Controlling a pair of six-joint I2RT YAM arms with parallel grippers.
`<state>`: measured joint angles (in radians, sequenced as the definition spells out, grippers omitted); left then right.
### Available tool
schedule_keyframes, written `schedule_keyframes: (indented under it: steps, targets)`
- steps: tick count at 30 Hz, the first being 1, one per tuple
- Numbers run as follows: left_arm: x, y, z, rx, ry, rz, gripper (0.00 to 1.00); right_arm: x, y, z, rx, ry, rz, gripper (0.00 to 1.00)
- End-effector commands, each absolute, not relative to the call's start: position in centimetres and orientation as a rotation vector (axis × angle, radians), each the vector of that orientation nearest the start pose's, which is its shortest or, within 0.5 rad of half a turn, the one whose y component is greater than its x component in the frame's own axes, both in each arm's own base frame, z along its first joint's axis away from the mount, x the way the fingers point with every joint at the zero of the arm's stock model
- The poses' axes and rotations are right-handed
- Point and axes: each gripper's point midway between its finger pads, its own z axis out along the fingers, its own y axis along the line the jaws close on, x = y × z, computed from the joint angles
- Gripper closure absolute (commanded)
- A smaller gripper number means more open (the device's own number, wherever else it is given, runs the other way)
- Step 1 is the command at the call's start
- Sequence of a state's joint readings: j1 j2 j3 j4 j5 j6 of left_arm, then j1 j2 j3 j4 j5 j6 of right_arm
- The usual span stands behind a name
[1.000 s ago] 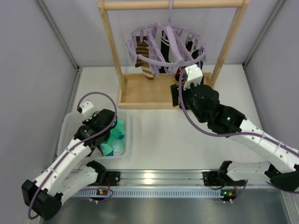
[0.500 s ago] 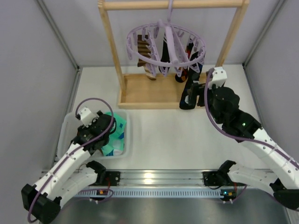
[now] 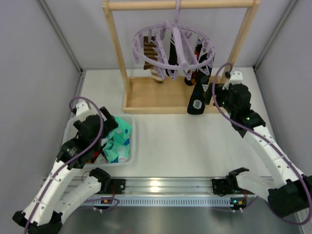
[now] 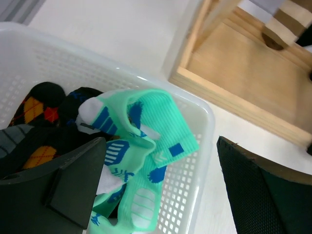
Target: Remove the socks clipped to the hanger
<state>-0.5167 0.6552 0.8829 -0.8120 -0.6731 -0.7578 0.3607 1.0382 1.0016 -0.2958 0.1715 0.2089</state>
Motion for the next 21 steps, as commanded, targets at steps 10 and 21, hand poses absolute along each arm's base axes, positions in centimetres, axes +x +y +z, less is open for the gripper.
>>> schedule_keyframes:
  steps: [10,21]
  targets:
    - [19.7,-8.8,29.6,0.049,1.940,-0.381,0.02,41.8,10.7,26.3,-0.195,1.675,0.511,0.03]
    - [19.2,-7.1,29.4,0.019,1.891,-0.317,0.02,44.5,10.5,17.4,-0.080,1.837,0.536,0.06]
